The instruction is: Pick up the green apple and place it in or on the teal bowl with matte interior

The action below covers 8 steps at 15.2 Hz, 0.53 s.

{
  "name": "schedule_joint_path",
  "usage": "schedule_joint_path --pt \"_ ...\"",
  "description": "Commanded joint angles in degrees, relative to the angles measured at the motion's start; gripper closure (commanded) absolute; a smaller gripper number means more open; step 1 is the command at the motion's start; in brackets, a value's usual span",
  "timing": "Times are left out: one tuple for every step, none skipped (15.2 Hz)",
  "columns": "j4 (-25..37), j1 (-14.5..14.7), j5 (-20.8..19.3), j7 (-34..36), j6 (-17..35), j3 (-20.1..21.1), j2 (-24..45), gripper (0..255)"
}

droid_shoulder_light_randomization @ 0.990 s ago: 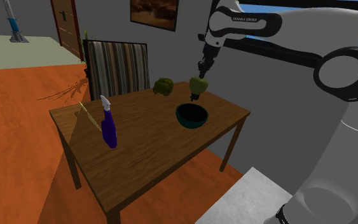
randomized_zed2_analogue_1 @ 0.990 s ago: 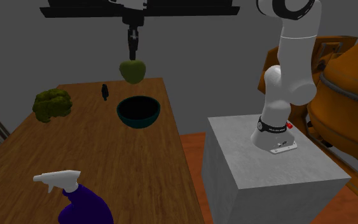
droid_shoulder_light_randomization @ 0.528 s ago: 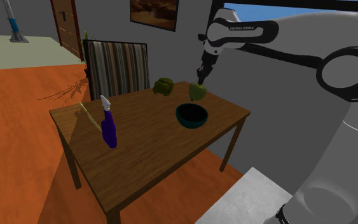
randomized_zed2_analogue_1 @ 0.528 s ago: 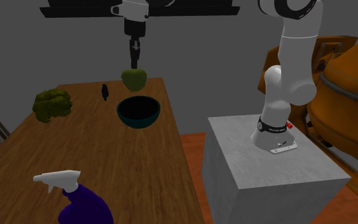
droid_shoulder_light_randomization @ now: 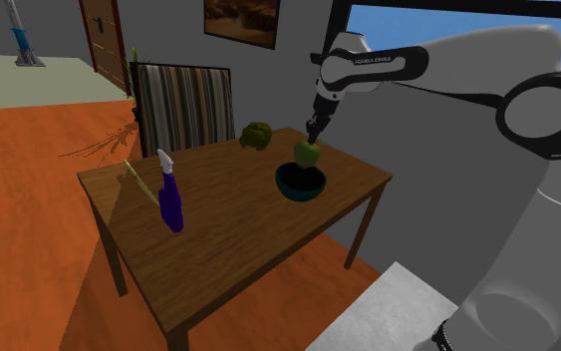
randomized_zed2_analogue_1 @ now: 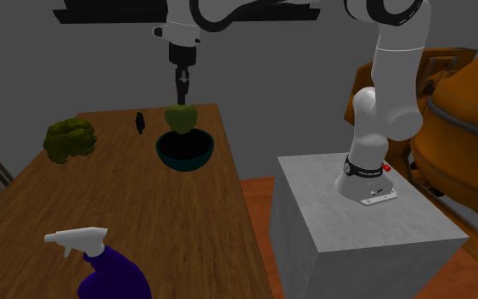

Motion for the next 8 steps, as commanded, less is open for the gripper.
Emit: schedule_joint_path --pt "-1.26 -0.02 0.05 -0.09 1.46 -0.01 0.16 255" --pt "-1.93 -0.01 0.07 -0.12 2.21 0.00 0.24 255" --pt "-2.58 -0.01 0.09 -0.14 2.95 0.00 0.34 255" --pt "-3.21 -0.01 0.11 -0.17 3.69 0.01 0.44 255" --pt "-3.83 -0.01 0.13 -0.20 4.43 0.01 0.56 255" --pt "-4.44 -0.01 0.16 -0.23 5.17 0.02 0.69 255" --pt "-4.87 -0.01 0.17 -0.25 5.68 0.02 0.77 255" --pt "-4.85 -0.01 0.17 -0.25 5.68 0.02 0.79 255"
